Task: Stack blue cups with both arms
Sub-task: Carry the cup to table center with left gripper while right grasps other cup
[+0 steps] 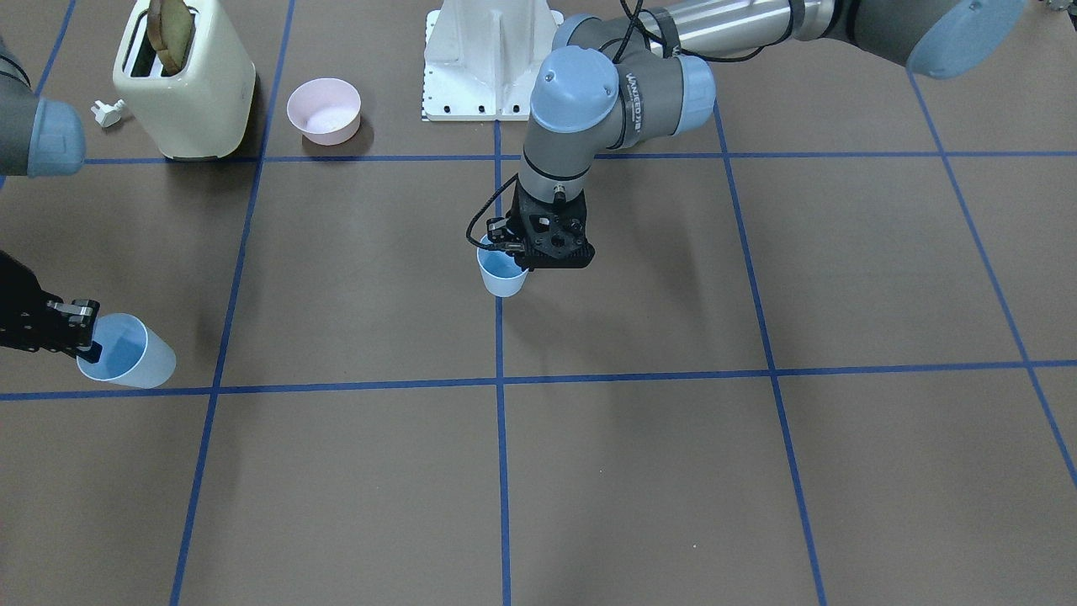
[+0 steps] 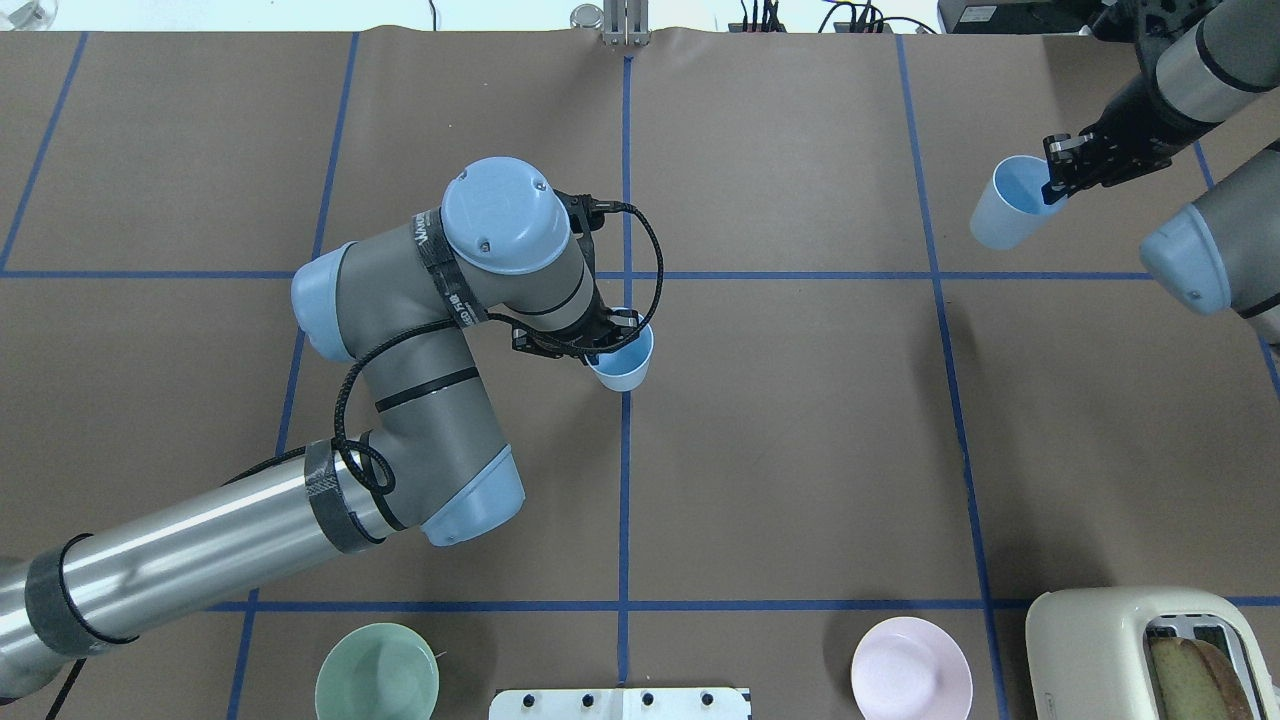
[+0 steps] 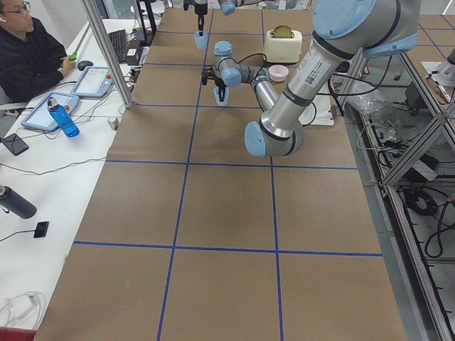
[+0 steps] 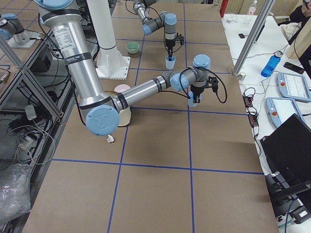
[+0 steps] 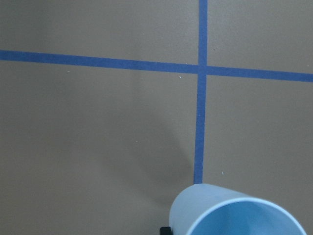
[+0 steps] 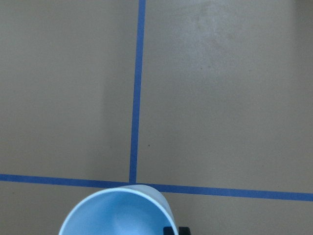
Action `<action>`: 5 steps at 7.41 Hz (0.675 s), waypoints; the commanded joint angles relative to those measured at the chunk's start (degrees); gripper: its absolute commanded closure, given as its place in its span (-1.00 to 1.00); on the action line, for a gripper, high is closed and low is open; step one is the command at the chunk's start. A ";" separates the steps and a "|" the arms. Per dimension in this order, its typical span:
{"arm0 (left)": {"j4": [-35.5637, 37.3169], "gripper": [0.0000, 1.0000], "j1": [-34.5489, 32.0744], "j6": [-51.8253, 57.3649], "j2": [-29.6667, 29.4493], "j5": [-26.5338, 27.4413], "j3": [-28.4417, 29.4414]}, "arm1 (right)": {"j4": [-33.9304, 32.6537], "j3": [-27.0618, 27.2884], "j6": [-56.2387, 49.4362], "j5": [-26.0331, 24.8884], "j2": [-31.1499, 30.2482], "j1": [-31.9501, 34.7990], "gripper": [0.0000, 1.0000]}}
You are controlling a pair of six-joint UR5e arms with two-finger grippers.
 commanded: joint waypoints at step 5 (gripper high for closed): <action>-0.45 1.00 1.24 0.10 -0.16 1.26 1.70 | -1.37 0.00 0.06 0.33 1.64 0.46 1.00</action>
